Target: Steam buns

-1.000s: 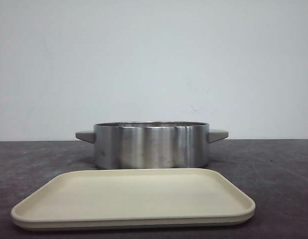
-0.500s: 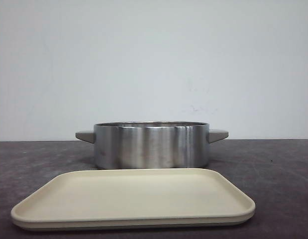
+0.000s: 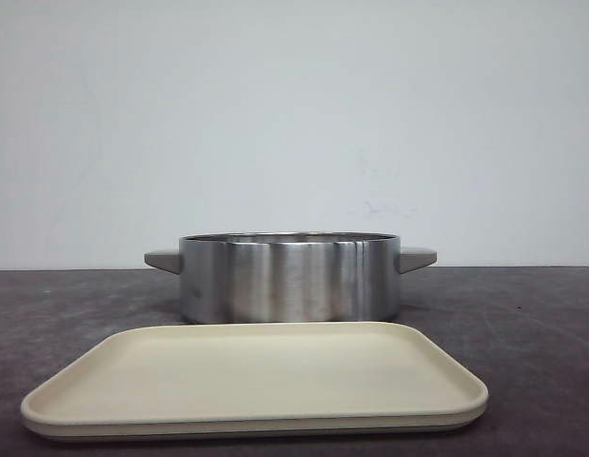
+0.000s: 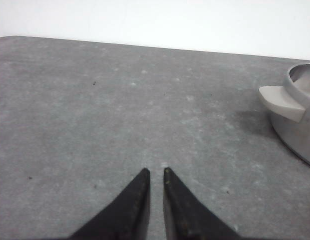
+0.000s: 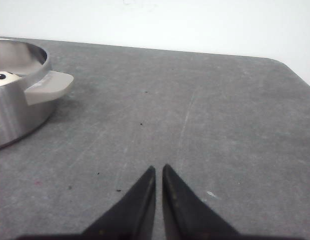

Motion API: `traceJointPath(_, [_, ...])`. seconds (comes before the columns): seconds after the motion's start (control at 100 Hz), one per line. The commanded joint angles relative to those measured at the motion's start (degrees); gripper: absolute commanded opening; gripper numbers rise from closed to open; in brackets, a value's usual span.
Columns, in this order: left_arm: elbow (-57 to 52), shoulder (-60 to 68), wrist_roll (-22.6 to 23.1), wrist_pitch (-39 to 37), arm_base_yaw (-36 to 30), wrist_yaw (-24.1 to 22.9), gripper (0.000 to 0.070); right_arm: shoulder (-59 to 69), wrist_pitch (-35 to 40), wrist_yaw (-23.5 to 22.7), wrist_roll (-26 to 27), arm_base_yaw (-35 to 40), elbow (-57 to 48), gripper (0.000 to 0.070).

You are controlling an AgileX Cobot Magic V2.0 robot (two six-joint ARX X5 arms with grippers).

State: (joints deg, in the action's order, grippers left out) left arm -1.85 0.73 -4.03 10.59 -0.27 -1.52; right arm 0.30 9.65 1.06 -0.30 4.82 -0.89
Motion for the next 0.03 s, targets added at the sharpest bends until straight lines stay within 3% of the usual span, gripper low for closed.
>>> traceJointPath(0.0, [1.0, -0.1, -0.3, 0.3, 0.0, 0.0, 0.0, -0.1, -0.6, 0.0, -0.8, 0.0, 0.2, 0.0016])
traceJointPath(0.02, [1.0, -0.1, -0.3, 0.3, 0.0, 0.0, 0.0, -0.1, -0.6, 0.0, -0.8, 0.0, 0.2, 0.0016])
